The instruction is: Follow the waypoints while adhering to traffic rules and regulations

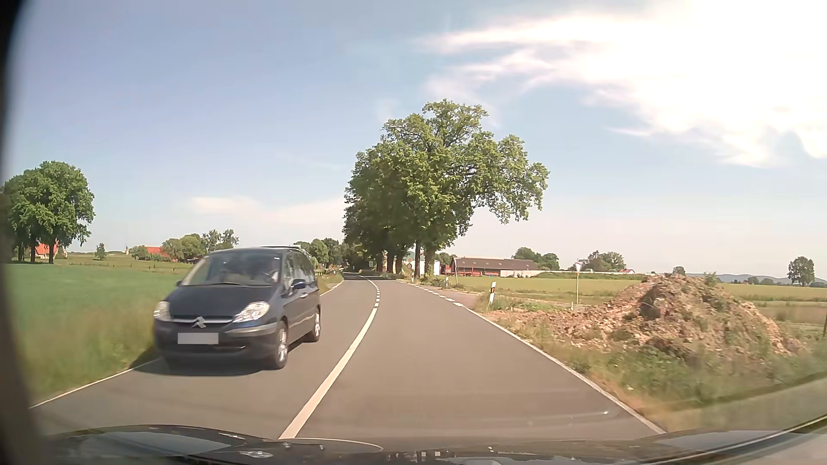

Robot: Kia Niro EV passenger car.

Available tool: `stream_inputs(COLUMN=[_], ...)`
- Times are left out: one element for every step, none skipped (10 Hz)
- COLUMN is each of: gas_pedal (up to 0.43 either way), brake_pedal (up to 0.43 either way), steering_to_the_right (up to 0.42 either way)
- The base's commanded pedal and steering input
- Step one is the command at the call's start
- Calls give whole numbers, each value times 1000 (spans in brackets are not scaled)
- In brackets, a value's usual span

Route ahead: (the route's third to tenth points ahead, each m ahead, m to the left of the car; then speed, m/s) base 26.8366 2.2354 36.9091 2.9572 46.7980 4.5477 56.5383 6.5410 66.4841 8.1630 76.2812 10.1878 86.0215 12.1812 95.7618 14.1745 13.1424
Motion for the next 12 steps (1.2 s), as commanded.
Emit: stream_inputs(gas_pedal=[98,98,98,98,98,98,98,98,98,98,98,98], brake_pedal=[0,0,0,0,0,0,0,0,0,0,0,0], steering_to_the_right=[-17,-17,-17,-17,-17,-17,-17,-17,-18,-17,-20,-22])
